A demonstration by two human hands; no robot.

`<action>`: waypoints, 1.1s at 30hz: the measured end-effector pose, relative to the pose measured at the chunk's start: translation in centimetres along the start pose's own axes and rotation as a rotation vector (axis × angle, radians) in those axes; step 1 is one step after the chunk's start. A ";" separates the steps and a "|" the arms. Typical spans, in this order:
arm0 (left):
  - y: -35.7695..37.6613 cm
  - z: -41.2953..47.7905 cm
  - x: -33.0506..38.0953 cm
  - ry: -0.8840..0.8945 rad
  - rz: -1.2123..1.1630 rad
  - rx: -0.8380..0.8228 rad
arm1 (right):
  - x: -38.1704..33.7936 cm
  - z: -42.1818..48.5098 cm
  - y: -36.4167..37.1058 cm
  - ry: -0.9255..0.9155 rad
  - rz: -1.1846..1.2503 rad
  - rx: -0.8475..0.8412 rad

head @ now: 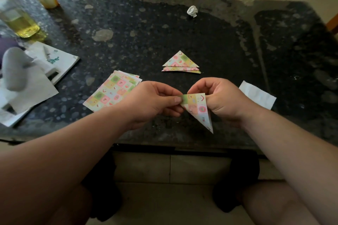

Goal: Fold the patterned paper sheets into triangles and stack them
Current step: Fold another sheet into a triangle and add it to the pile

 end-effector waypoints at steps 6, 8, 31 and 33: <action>-0.1 0.0 -0.2 -0.064 -0.053 0.054 | 0.8 0.3 0.0 -0.005 0.095 -0.008; -0.1 0.0 -0.2 -0.090 -0.063 0.059 | 0.7 0.4 0.0 0.007 0.073 0.004; 1.4 1.1 -0.6 -0.156 -0.167 0.084 | 0.3 0.6 0.3 -0.003 -0.169 -0.031; 1.5 1.1 -0.6 -0.140 -0.171 0.086 | 0.3 0.5 0.4 0.036 -0.102 -0.061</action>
Point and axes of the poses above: each hand's wrist, its own z-axis towards the middle knuckle, its own y-axis out of the palm, x = y × z, the point moved 3 cm from there along z, towards the middle knuckle, and after that the axes turned 12 degrees about x, right-handed, at the moved point
